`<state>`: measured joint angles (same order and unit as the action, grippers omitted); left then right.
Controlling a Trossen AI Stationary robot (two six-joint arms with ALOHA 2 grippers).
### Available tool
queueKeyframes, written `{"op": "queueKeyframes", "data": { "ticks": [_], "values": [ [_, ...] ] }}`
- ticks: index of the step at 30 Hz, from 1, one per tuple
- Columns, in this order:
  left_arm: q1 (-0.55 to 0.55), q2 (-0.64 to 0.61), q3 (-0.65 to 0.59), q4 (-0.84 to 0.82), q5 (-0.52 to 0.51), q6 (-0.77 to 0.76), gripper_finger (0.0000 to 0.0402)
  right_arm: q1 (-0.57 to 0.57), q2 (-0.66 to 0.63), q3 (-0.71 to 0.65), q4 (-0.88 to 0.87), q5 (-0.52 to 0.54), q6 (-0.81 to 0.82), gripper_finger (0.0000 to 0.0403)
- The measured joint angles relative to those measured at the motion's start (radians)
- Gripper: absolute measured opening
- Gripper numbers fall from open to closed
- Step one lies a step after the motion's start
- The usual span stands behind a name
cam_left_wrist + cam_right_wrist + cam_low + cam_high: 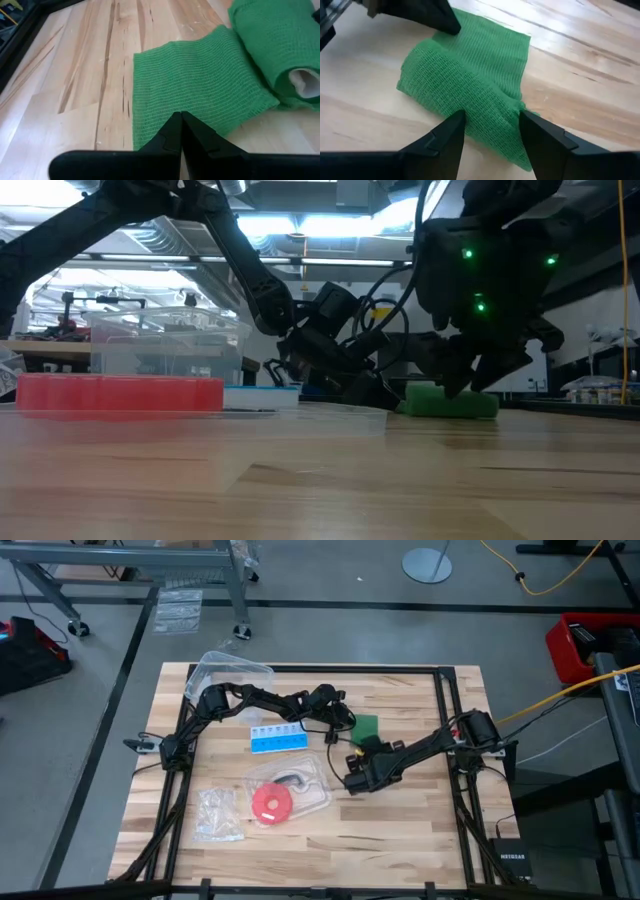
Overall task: Roll bandage
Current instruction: Roll the green bandage
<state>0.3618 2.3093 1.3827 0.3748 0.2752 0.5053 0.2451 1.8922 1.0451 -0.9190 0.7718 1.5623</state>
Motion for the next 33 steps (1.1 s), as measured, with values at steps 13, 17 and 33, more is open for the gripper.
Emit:
{"op": "queueKeyframes", "data": {
  "ticks": [13,17,33],
  "values": [
    [-0.009,-0.001,0.001,-0.006,0.000,0.000,0.0001,-0.065,-0.025,0.000,-0.047,0.047,-0.049,0.0193],
    [-0.011,-0.002,0.001,-0.012,0.000,0.000,0.0001,-0.102,-0.025,0.000,-0.048,0.049,-0.100,0.0193],
    [-0.014,-0.003,0.003,-0.041,0.002,-0.021,0.0001,-0.255,-0.027,0.000,-0.044,0.103,-0.259,0.0193]
  ]
}}
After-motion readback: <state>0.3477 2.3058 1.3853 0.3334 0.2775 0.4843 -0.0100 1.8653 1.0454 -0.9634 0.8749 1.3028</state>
